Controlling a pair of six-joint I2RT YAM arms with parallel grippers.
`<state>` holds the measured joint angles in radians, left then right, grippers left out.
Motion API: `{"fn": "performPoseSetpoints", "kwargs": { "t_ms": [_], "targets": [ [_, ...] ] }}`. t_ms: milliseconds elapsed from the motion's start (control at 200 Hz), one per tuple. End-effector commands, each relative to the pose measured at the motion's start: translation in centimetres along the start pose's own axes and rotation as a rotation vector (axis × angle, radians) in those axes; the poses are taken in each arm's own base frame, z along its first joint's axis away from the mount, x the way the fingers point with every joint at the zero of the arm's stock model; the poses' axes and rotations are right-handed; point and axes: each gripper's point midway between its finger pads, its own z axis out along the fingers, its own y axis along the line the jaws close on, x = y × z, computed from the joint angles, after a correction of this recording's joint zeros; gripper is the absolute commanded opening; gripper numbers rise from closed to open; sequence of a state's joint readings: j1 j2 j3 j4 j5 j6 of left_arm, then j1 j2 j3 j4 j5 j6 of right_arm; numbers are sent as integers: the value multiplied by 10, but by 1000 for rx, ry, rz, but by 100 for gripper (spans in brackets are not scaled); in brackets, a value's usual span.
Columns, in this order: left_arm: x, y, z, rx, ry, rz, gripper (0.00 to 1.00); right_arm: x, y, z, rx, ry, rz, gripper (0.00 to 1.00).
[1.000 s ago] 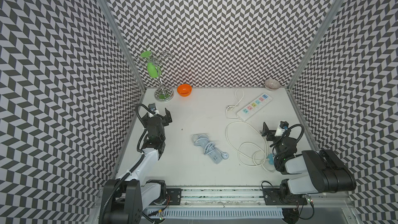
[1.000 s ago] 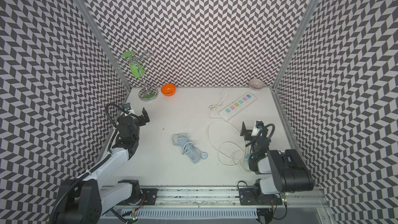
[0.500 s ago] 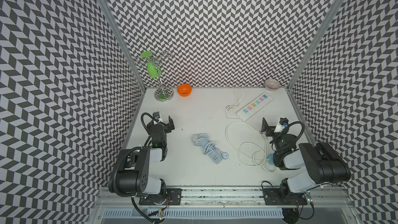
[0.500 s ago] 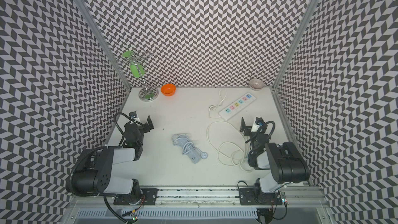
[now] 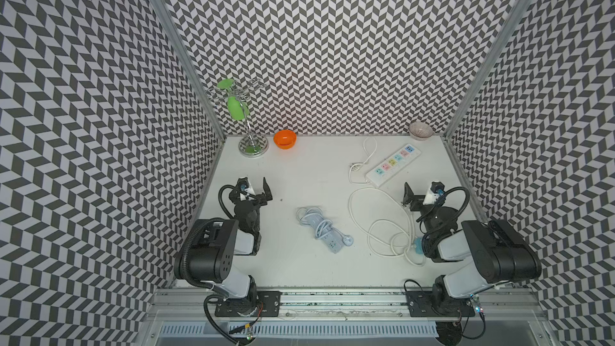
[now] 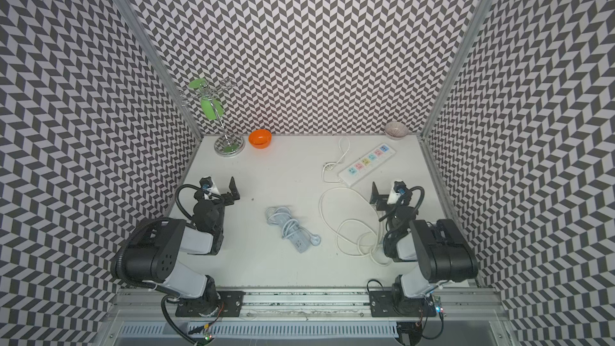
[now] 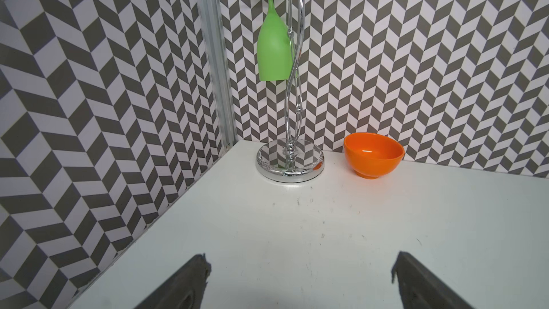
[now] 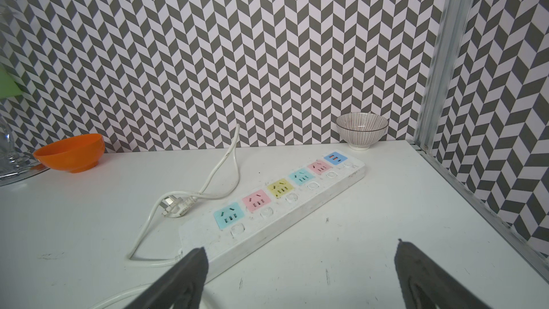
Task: Wrap the cord around the power strip
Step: Reset both arms
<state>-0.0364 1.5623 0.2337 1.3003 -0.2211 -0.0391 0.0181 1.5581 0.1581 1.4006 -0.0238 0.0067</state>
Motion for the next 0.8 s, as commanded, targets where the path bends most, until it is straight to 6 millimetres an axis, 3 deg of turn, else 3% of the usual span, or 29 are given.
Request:
{"fn": "performPoseSetpoints", "kwargs": {
  "t_ms": [0,796],
  "targets": [
    [-1,2,0,-15,1,-4,100,-8,2,19,-18,-2,-18,100],
    [-2,0,-1,-21,-6,4,100,-10,3,19,-20,-10,-20,100]
  ]
}}
